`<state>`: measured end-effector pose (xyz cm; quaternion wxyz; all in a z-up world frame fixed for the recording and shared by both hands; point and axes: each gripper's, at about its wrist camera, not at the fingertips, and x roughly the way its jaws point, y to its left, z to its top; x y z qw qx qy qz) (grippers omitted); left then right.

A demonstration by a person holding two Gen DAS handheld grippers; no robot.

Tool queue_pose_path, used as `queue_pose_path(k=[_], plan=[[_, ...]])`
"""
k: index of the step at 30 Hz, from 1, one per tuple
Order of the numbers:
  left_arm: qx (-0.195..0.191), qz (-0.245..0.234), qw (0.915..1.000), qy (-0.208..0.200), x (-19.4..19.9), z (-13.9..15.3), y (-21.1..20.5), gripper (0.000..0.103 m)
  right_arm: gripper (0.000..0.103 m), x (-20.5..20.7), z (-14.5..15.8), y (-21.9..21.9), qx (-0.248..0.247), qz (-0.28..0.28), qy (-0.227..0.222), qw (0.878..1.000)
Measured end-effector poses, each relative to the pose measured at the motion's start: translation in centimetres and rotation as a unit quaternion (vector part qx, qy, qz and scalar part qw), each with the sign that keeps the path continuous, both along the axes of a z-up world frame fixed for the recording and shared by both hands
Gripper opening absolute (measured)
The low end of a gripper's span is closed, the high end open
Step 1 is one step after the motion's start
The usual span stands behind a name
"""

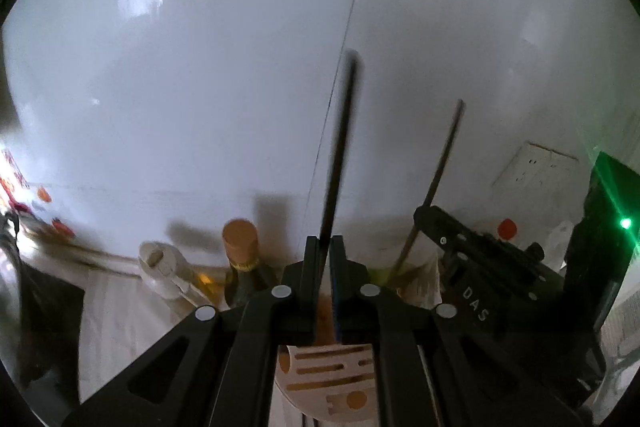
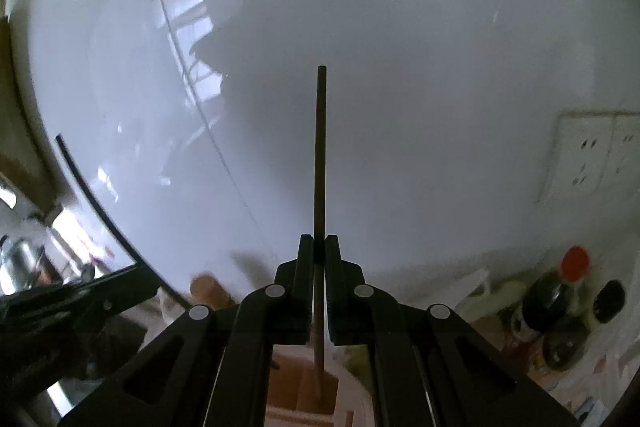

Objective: Organize utensils
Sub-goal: 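Insert both dark chopsticks into the white holder and open both tools, then grasp a dark chopstick with left tool while right tool grasps a light wooden chopstick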

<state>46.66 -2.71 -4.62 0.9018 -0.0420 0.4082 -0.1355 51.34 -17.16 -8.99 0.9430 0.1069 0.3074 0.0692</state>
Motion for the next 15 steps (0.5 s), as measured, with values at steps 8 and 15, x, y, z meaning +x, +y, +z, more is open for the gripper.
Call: queue_pose_path(k=[8, 15], plan=[[0.024, 0.057, 0.9978, -0.023, -2.5, 0.5, 2.3, 0.087, 0.028, -2.7, 0.2, -2.7, 0.013, -0.003, 0.025, 1.0], [0.057, 0.084, 0.9948, -0.011, -7.3, -3.2, 4.1, 0.103, 0.069, -8.7, 0.9, -5.1, -0.003, -0.042, 0.05, 0.998]])
